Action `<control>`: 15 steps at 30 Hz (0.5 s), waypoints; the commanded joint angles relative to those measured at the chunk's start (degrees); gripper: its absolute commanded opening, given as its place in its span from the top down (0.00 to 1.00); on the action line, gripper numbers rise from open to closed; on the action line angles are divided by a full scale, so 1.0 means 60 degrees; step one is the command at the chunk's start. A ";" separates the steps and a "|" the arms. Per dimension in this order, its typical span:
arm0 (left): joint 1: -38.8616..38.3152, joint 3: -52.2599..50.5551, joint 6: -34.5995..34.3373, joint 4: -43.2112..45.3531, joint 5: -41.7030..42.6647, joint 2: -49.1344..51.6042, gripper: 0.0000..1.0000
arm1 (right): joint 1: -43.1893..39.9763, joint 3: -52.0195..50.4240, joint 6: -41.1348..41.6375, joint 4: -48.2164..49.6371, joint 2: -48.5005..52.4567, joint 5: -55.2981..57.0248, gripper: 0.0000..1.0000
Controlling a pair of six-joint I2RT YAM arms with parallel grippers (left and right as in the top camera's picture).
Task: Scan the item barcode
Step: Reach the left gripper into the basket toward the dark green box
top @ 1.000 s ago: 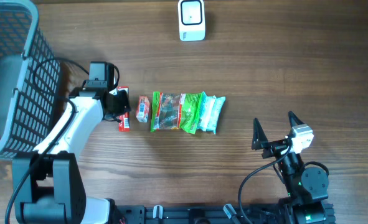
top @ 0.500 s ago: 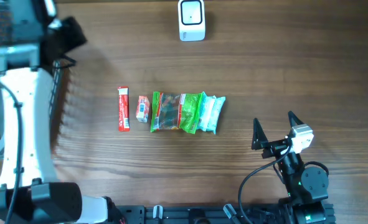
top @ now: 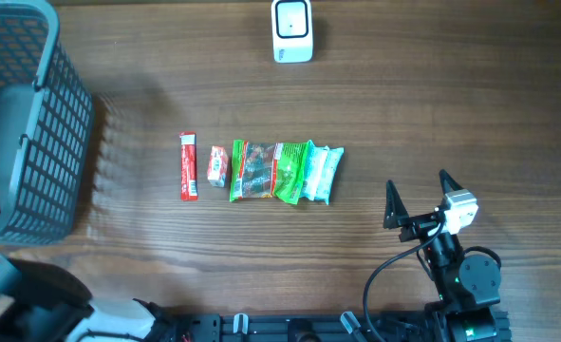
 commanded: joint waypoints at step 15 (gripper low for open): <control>0.0470 -0.1005 0.0885 0.1049 -0.0135 0.2863 0.00 | -0.0040 -0.0007 0.0135 0.0026 -0.0040 -0.0076 0.00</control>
